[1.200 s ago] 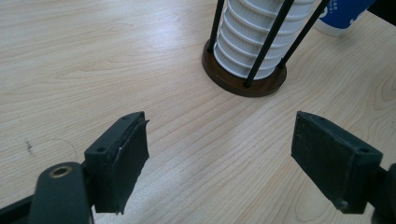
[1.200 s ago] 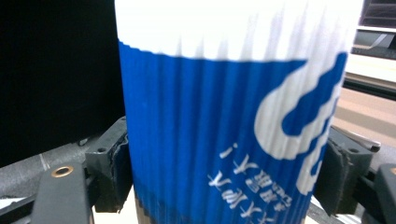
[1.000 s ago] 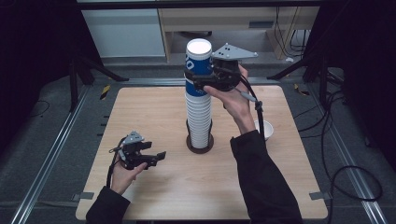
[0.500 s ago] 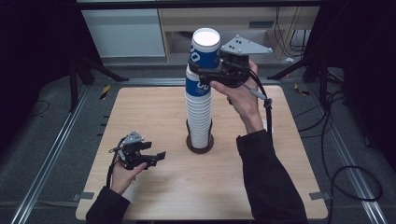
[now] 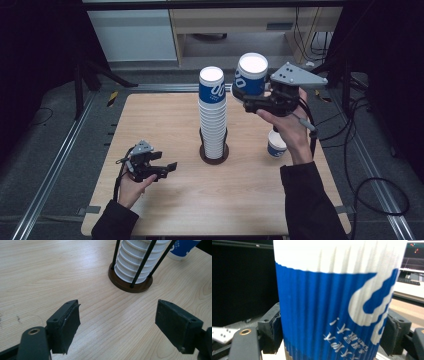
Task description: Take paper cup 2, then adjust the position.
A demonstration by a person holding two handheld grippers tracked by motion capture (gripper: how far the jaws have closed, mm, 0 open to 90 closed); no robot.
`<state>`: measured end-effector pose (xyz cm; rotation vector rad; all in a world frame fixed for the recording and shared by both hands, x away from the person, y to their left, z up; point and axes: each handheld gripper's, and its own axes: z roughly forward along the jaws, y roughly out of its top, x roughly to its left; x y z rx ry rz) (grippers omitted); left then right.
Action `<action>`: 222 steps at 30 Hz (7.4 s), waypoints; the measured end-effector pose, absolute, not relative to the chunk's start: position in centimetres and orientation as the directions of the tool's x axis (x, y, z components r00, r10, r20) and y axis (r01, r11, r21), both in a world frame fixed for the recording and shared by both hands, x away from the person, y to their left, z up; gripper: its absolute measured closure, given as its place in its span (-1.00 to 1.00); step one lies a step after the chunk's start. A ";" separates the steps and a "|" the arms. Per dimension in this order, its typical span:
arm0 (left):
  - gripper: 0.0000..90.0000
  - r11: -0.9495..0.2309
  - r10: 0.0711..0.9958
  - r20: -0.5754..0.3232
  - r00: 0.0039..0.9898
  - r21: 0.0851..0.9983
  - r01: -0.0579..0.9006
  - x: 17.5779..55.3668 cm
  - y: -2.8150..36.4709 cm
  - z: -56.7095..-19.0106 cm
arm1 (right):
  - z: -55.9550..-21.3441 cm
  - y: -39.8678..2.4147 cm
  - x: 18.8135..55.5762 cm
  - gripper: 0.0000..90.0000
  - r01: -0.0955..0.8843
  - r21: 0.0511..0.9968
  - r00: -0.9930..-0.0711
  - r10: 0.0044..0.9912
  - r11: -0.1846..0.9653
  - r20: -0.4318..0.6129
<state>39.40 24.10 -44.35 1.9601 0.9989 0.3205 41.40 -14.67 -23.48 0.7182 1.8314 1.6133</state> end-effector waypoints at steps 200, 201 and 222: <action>-0.66 -0.440 0.453 -0.182 0.873 0.805 0.397 36.6 19.6 -41.2 | -46.0 -6.0 38.2 -0.66 0.107 0.838 -0.956 0.288 0.535 -0.061; -0.67 -0.450 0.454 -0.179 0.873 0.800 0.398 36.6 19.5 -41.3 | -46.0 -5.9 38.2 -0.66 0.104 0.836 -0.956 0.285 0.539 -0.064; -0.46 -0.595 0.416 -0.179 0.892 0.688 0.416 36.5 17.4 -43.2 | -47.1 -3.9 37.2 -0.71 0.044 0.764 -0.972 0.205 0.644 -0.117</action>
